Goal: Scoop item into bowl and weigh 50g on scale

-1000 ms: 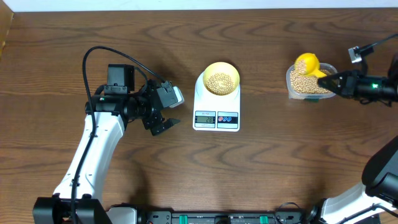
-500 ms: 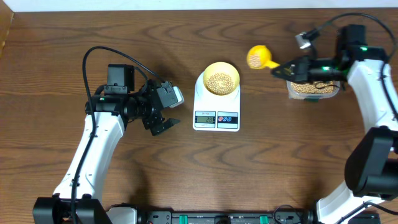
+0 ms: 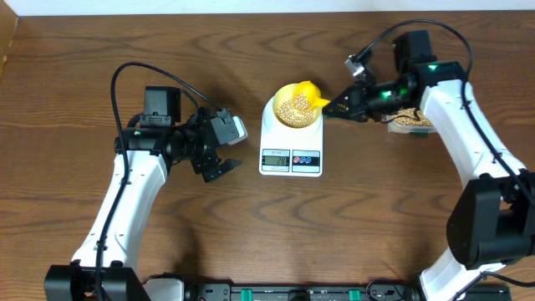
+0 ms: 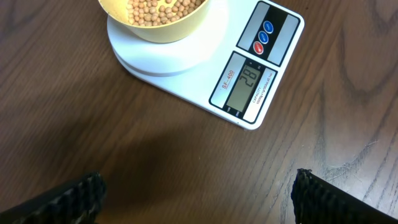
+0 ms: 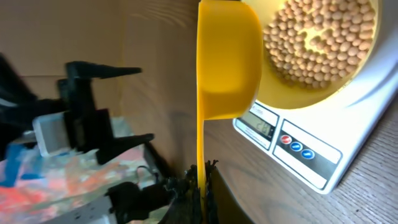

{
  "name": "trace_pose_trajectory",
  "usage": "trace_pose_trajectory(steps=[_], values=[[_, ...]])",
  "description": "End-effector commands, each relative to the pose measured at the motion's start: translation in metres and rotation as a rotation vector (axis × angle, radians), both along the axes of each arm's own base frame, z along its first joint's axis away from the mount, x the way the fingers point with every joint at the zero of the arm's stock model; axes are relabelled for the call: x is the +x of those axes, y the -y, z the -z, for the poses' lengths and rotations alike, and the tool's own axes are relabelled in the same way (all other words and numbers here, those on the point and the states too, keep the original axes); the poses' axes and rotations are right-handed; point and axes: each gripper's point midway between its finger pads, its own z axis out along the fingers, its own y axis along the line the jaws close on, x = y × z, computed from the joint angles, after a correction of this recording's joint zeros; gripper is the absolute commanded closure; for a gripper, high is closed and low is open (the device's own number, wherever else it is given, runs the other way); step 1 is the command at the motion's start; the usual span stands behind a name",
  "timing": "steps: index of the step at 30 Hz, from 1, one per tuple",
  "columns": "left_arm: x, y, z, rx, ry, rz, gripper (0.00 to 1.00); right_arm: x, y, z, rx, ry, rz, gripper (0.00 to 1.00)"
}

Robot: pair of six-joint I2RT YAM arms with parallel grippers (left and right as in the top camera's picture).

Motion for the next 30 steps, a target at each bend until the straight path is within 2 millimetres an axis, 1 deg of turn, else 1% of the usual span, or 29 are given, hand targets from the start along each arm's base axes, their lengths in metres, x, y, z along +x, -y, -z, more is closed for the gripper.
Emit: trace_pose_trajectory(steps=[1, 3, 6, 9, 13, 21, 27, 30], values=[[-0.001, 0.001, -0.006, -0.018, 0.006, -0.003, 0.03, 0.003, -0.002, 0.014, -0.109, -0.023, 0.045, 0.99], [-0.001, 0.001, -0.006, -0.018, 0.006, -0.003, 0.02, 0.006, -0.003, 0.017, -0.155, -0.008, 0.057, 0.99], [-0.001, 0.001, -0.006, -0.018, 0.006, -0.003, 0.03, 0.015, -0.003, 0.017, -0.231, 0.039, 0.079, 0.99], [-0.001, 0.001, -0.006, -0.018, 0.006, -0.003, 0.02, 0.025, -0.005, 0.009, -0.289, 0.102, 0.092, 0.99], [-0.001, 0.001, -0.006, -0.018, 0.006, -0.003, 0.02, 0.032, -0.005, 0.000, -0.360, 0.158, 0.106, 0.99], [-0.001, 0.001, -0.006, -0.018, 0.006, -0.003, 0.02, 0.029, -0.011, -0.011, -0.467, 0.235, 0.065, 0.99], [-0.001, 0.001, -0.006, -0.018, 0.006, -0.003, 0.03, 0.024, -0.020, -0.009, -0.511, 0.312, -0.017, 0.99], [-0.001, 0.001, -0.006, -0.018, 0.006, -0.003, 0.02, 0.024, -0.021, -0.005, -0.571, 0.368, -0.057, 0.99]])
